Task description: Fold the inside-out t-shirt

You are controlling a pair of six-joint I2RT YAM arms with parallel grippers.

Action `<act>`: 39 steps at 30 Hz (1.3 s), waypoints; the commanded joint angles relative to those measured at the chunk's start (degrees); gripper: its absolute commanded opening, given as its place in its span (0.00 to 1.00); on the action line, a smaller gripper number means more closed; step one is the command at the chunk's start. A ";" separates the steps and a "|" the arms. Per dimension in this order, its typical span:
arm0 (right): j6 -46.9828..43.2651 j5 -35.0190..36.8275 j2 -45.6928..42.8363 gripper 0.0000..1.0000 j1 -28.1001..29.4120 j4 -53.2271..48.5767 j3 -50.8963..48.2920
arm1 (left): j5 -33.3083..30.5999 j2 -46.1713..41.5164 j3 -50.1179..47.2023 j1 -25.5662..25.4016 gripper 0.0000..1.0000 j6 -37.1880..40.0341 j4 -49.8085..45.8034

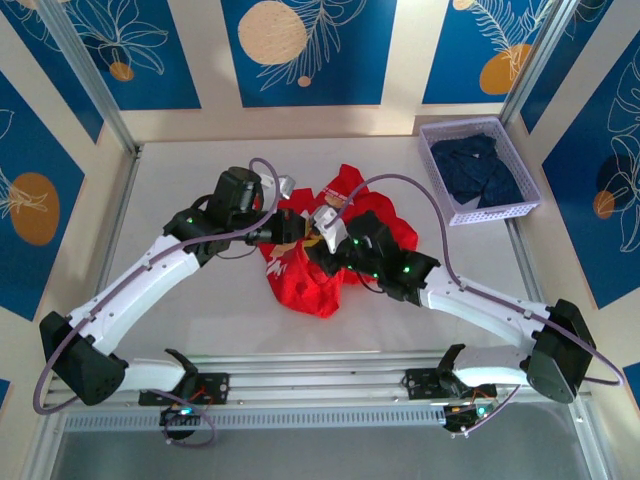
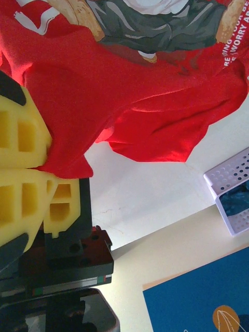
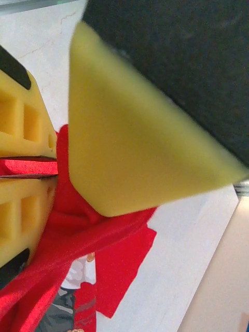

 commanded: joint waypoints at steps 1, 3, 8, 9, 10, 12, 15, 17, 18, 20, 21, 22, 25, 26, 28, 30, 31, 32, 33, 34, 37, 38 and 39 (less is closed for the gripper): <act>0.43 0.08 -0.37 0.18 -0.43 2.64 1.80 | 0.42 -1.15 -0.67 -0.02 0.00 -0.25 1.43; 0.48 -1.48 -0.58 0.17 -0.39 3.17 1.80 | 0.46 -1.16 -0.87 -0.03 0.00 -0.25 1.58; 0.96 -1.46 -1.13 0.03 -0.45 3.26 1.80 | 0.32 -1.02 -1.01 -0.04 0.00 -0.32 1.72; 0.94 -1.14 -1.22 0.01 -0.52 2.86 1.82 | 0.29 -1.00 -1.00 0.01 0.00 -0.36 1.72; 1.02 -0.91 -1.35 0.00 -0.64 2.44 1.80 | 0.22 -0.98 -1.00 -0.03 0.00 -0.28 1.80; 1.40 -0.47 -1.53 0.00 -0.96 1.37 1.64 | -0.21 -1.09 -0.76 -0.03 0.00 -0.10 1.56; 2.26 -1.26 -2.40 0.00 -1.67 0.31 0.72 | -1.48 -1.36 -0.47 0.01 0.00 0.55 1.12; 3.52 -2.57 -3.52 0.00 -2.52 0.18 -0.24 | -3.22 -1.89 -0.12 0.27 0.03 1.17 0.54; 4.25 -3.60 -4.17 0.00 -3.08 0.26 -0.69 | -3.85 -2.22 -0.08 0.32 0.04 1.42 0.49; 6.28 -6.85 -5.58 0.00 -4.85 0.81 -1.53 | -4.70 -3.06 -0.42 0.65 0.06 1.62 0.75; 7.19 -8.92 -5.95 0.00 -5.74 0.94 -1.71 | -4.81 -3.30 -0.59 0.82 0.07 1.58 1.04; 8.37 -10.84 -6.29 0.00 -6.68 1.19 -1.83 | -4.92 -3.58 -0.68 0.98 0.08 1.64 1.27; 10.06 -14.33 -6.21 0.00 -8.17 1.74 -1.81 | -4.73 -3.93 -0.94 1.02 0.02 1.51 1.71; 9.46 -14.47 -5.90 0.00 -7.80 1.66 -1.85 | -4.67 -3.91 -1.00 1.02 0.00 1.28 1.88; 7.83 -14.66 -5.59 0.00 -6.71 1.87 -1.95 | -4.24 -3.78 -1.24 1.07 0.00 0.75 2.23; 6.33 -14.15 -5.74 0.05 -5.09 2.94 -2.13 | -3.13 -3.46 -1.45 1.03 0.00 0.36 2.58; 5.31 -13.57 -5.63 0.12 -4.26 3.49 -2.01 | -2.63 -3.32 -1.42 1.02 0.00 0.18 2.59; 4.55 -12.56 -5.37 0.20 -3.55 3.76 -1.69 | -2.26 -3.23 -1.44 1.02 0.00 0.08 2.59; 3.95 -11.75 -4.98 0.25 -3.15 3.61 -1.19 | -2.05 -3.11 -1.46 1.03 0.00 0.00 2.59; 3.21 -10.86 -4.35 0.30 -2.79 3.41 -0.62 | -1.93 -3.10 -1.51 1.05 0.00 -0.09 2.66; 1.87 -8.21 -2.26 0.37 -2.45 3.72 0.51 | -1.66 -3.07 -1.77 1.04 0.00 -0.40 3.07; 1.73 -7.49 -1.48 0.39 -2.41 3.92 0.98 | -1.49 -3.09 -1.84 1.03 0.00 -0.55 3.19; 1.56 -6.92 -0.84 0.40 -2.41 4.14 1.41 | -1.35 -3.06 -2.01 1.02 0.00 -0.70 3.28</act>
